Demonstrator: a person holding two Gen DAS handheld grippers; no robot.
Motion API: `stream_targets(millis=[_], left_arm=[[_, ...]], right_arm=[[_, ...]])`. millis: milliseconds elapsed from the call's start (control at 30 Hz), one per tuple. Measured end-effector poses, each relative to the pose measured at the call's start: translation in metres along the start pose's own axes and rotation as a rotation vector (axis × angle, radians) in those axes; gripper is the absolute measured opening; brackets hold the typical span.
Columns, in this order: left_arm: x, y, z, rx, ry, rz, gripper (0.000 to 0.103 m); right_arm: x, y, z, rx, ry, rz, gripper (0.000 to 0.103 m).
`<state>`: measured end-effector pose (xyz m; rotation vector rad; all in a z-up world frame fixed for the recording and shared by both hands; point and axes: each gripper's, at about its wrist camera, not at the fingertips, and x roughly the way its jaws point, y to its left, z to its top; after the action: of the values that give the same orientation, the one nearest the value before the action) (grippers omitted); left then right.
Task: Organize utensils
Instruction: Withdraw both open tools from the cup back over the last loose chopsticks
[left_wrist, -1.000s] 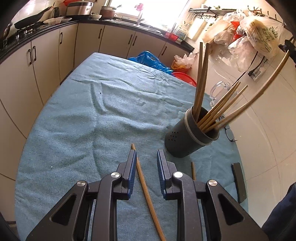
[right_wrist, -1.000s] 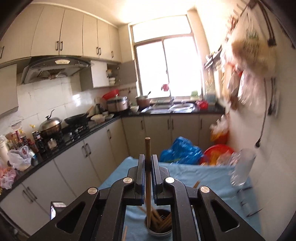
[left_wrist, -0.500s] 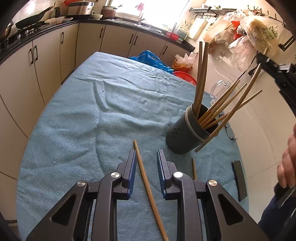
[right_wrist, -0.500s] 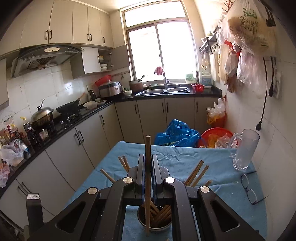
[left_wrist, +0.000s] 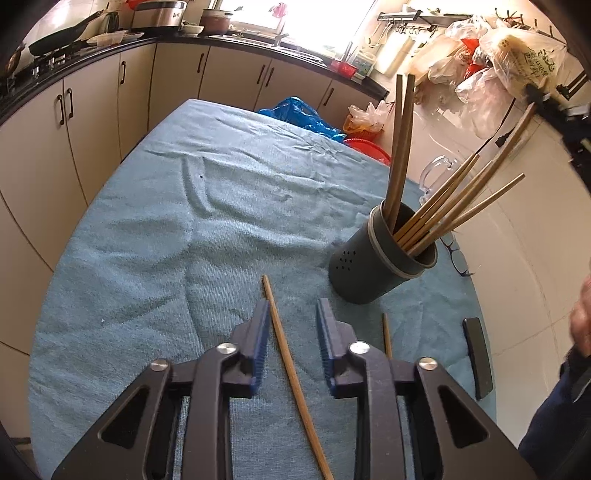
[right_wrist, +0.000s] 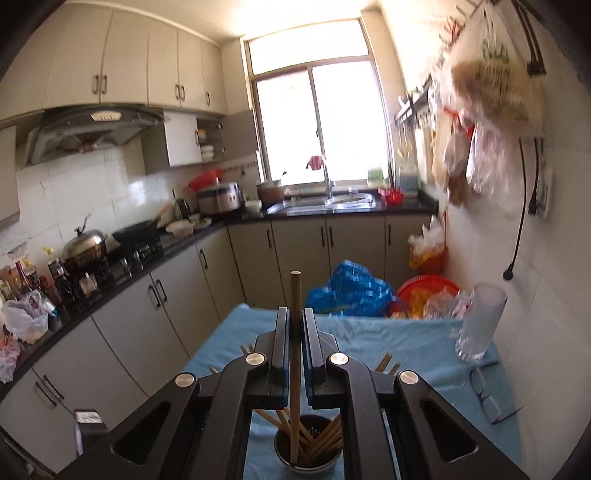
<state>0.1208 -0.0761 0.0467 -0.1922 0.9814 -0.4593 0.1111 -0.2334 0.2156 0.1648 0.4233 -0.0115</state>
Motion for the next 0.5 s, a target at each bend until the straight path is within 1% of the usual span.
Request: stream_targets(millis=[100, 167, 200, 233, 267, 367, 500], left_arm=[[0.004, 0.001, -0.001, 0.003, 0.016, 0.005, 0.03], [0.007, 0.002, -0.002, -0.001, 0.028, 0.009, 0.032], [0.008, 0.003, -0.002, -0.005, 0.032, 0.011, 0.032], [0.009, 0.004, -0.002, -0.011, 0.039, 0.014, 0.032], [0.011, 0.006, -0.002, -0.019, 0.047, 0.015, 0.032], [0.017, 0.009, -0.001, -0.044, 0.077, 0.018, 0.032], [0.026, 0.012, -0.004, -0.058, 0.112, 0.032, 0.032]], right_arm=[[0.016, -0.004, -0.013, 0.028, 0.066, 0.033, 0.008], [0.015, -0.009, -0.016, 0.053, 0.084, 0.064, 0.011], [0.011, -0.011, -0.016, 0.054, 0.075, 0.064, 0.014], [0.004, -0.014, -0.016, 0.052, 0.059, 0.06, 0.021], [-0.004, -0.016, -0.016, 0.052, 0.043, 0.058, 0.024], [-0.027, -0.024, -0.022, 0.065, 0.027, 0.066, 0.025], [-0.047, -0.048, -0.056, 0.133, 0.084, 0.092, 0.027]])
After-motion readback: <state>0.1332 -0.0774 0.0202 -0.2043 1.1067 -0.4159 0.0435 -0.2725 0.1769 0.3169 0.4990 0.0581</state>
